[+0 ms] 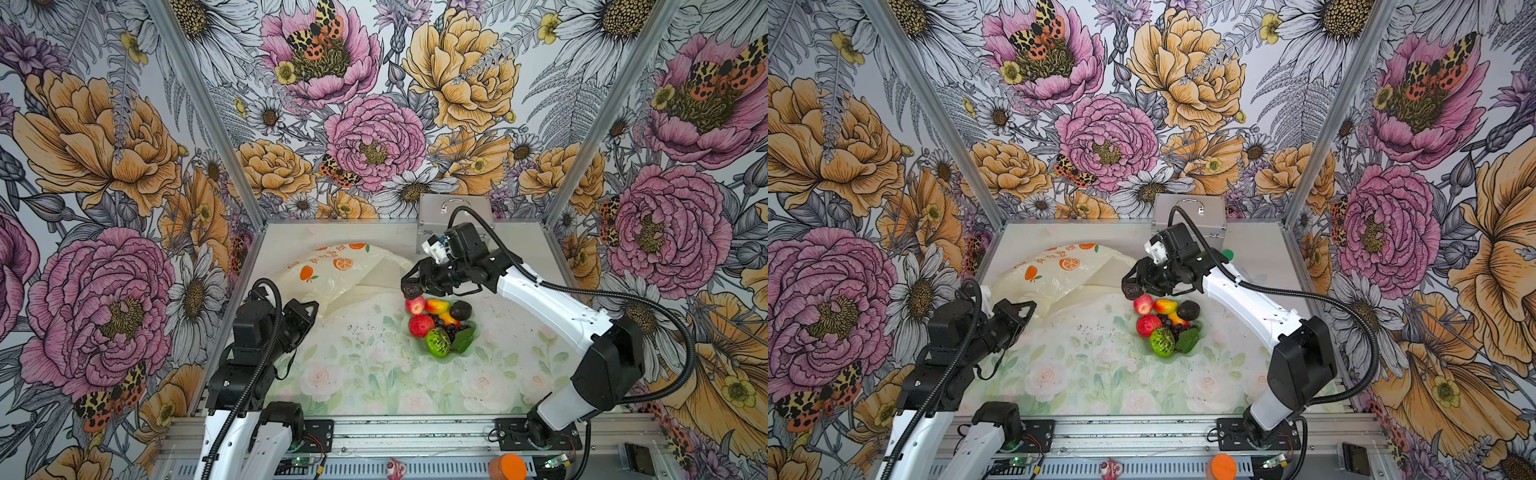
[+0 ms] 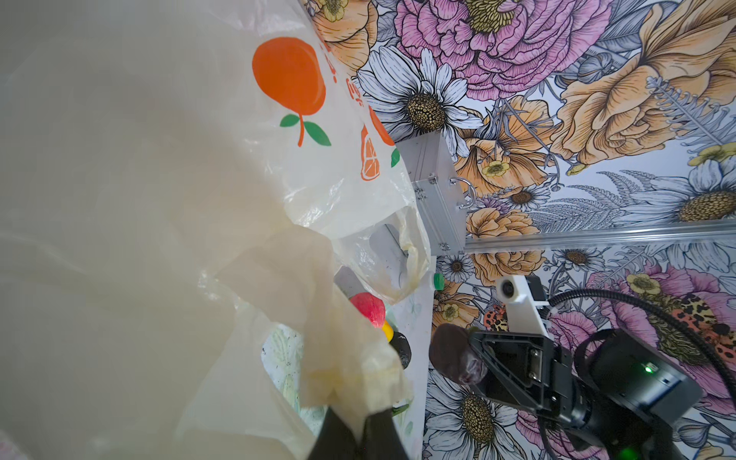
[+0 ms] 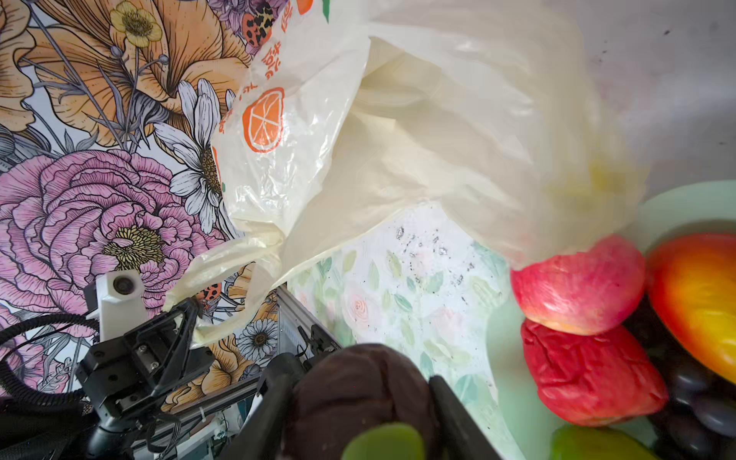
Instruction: Place the fruits into the plastic bag
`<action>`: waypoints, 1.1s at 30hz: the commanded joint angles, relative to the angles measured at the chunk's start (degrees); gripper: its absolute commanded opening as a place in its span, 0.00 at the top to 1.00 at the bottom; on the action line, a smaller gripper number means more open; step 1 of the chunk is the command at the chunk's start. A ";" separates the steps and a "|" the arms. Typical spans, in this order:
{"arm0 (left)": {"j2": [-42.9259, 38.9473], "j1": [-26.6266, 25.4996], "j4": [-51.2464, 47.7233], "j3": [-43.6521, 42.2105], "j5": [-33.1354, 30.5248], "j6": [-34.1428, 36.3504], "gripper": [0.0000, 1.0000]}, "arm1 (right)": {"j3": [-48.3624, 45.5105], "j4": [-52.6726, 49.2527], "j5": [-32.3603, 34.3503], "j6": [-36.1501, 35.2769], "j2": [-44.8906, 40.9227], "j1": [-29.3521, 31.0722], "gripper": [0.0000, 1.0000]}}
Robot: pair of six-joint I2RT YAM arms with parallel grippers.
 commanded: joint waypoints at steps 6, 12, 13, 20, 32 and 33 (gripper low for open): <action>-1.92 -6.58 2.38 -0.55 -7.24 -5.91 1.00 | 8.65 3.72 -2.78 0.10 10.72 3.93 0.55; 0.39 -9.73 5.70 -0.61 -9.01 -8.27 1.00 | 15.52 3.90 -4.00 0.06 19.36 6.26 0.56; 0.86 -10.61 6.33 -0.43 -9.71 -8.43 1.00 | 16.69 3.90 -4.09 0.26 20.91 6.54 0.55; 4.59 -14.72 9.52 0.15 -12.11 -8.94 1.00 | 22.24 4.45 -2.81 2.30 28.11 9.86 0.55; 8.95 -18.72 15.54 -1.52 -11.90 -10.28 1.00 | 13.62 25.07 4.41 23.01 31.49 10.36 0.52; 9.19 -19.26 16.20 -1.66 -11.97 -10.18 1.00 | 12.95 27.20 5.20 25.79 31.69 10.34 0.51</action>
